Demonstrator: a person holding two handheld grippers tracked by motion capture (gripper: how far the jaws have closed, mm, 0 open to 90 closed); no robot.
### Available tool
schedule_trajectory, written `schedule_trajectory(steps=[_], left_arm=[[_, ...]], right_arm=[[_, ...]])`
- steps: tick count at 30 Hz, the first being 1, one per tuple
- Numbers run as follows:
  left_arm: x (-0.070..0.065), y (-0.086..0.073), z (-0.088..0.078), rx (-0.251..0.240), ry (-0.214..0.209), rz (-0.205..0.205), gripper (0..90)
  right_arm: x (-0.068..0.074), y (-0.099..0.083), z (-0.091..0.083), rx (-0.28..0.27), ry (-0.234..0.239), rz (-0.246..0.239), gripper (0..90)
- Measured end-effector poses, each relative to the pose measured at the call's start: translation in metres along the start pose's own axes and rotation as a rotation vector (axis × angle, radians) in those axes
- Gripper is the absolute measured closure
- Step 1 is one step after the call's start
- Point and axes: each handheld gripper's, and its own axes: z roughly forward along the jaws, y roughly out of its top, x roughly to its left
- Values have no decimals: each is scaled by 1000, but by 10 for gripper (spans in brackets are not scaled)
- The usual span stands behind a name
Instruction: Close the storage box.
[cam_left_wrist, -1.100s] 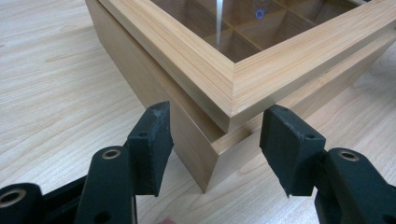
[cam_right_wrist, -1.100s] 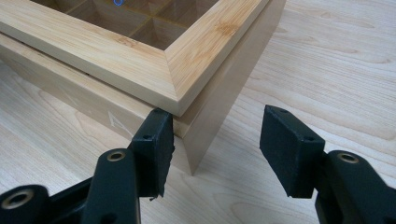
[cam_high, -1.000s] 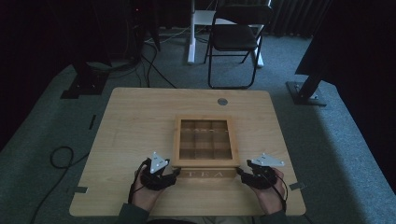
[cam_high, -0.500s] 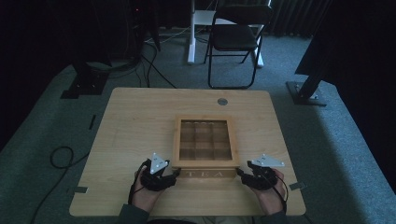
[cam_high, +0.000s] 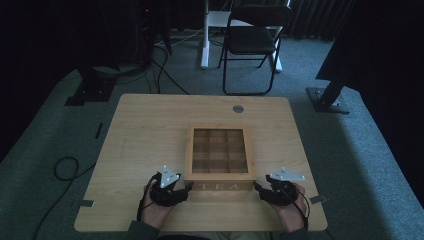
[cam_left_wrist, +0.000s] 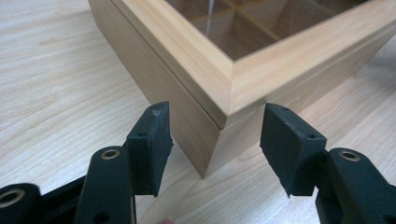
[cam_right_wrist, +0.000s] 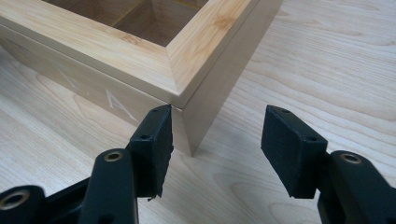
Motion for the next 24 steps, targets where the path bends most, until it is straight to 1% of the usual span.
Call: schedule_trajectory(steps=[6, 9, 11, 13, 16, 17, 18, 19, 20, 24], left_arm=[[5, 2, -9, -27, 18, -7, 426], [8, 2, -12, -35, 27, -13, 426], [10, 1, -14, -41, 36, -16, 426], [12, 1, -16, -46, 44, -15, 426], [14, 0, -19, -53, 69, -8, 429], [15, 0, -20, -55, 72, -16, 429], [15, 0, -20, -55, 72, -16, 429], [18, 0, -20, -52, 80, -22, 429], [21, -1, -21, -50, 86, -31, 429], [23, -2, -21, -49, 89, -39, 429]], right_arm=[[-8, -5, -9, -30, -26, 35, 429], [-15, -7, -9, -32, -45, 57, 428], [-20, -6, -8, -26, -54, 62, 429], [-27, -3, -5, -19, -66, 60, 428], [-38, 1, 3, -13, -90, 59, 428], [-41, 3, 6, -5, -97, 61, 428], [-41, 3, 6, -5, -97, 61, 428], [-45, 4, 9, 3, -100, 66, 428], [-52, 6, 18, 11, -111, 61, 428], [-63, 9, 34, 30, -116, 85, 428]])
